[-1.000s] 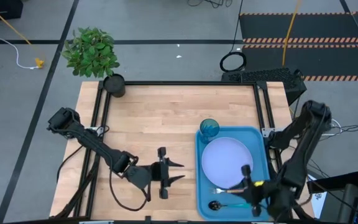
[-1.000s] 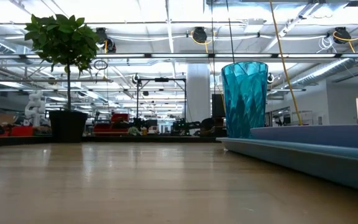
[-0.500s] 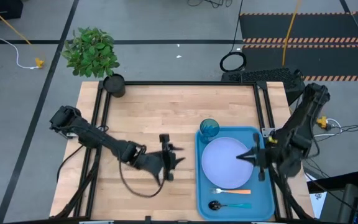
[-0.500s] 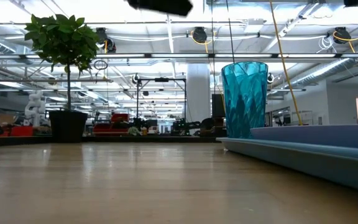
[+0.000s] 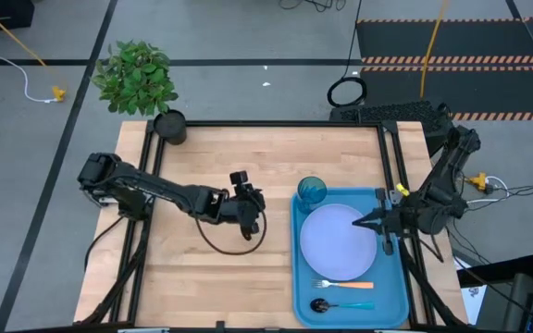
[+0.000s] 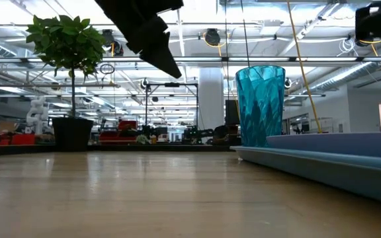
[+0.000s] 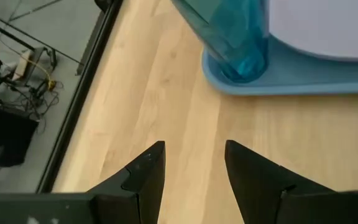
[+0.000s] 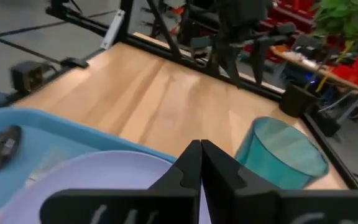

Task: Pick and place plate/cup/fork/spoon on tray
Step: Return to Home Position

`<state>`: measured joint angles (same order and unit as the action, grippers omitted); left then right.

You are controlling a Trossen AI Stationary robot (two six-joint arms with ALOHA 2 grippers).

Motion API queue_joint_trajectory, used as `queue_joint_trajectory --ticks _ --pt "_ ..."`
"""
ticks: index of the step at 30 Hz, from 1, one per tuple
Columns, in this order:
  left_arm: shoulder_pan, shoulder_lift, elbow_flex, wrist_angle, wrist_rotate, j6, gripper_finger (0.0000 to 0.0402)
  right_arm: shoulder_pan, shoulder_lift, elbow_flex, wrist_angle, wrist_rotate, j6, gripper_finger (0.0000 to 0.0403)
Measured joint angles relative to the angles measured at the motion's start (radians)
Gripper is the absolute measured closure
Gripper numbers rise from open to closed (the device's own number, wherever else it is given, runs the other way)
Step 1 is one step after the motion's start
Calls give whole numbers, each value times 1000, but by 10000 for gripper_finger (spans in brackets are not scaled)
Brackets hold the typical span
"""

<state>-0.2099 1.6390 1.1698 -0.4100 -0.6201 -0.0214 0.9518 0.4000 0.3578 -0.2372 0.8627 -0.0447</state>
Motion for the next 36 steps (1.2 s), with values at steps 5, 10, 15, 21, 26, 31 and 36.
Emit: queue_joint_trajectory --ticks 5,10,15,21,26,31,36 --pt "30 -1 -48 37 0 21 231 -81 -73 -113 156 -54 -67 403" --pt "46 -73 -166 149 26 13 232 -181 -94 -159 254 -217 -98 403" --pt "53 -215 -324 330 74 17 232 -289 -90 -190 280 -352 -94 403" --pt "21 -385 -465 489 115 21 232 -425 -78 -276 474 -536 -111 403" --pt "-9 -489 -555 554 118 27 232 -527 -69 -307 518 -633 -96 403" --pt "-20 -553 -609 602 111 27 232 -588 -61 -308 521 -688 -99 403" --pt "-19 -565 -611 595 14 53 232 -603 -72 -305 499 -704 -122 403"
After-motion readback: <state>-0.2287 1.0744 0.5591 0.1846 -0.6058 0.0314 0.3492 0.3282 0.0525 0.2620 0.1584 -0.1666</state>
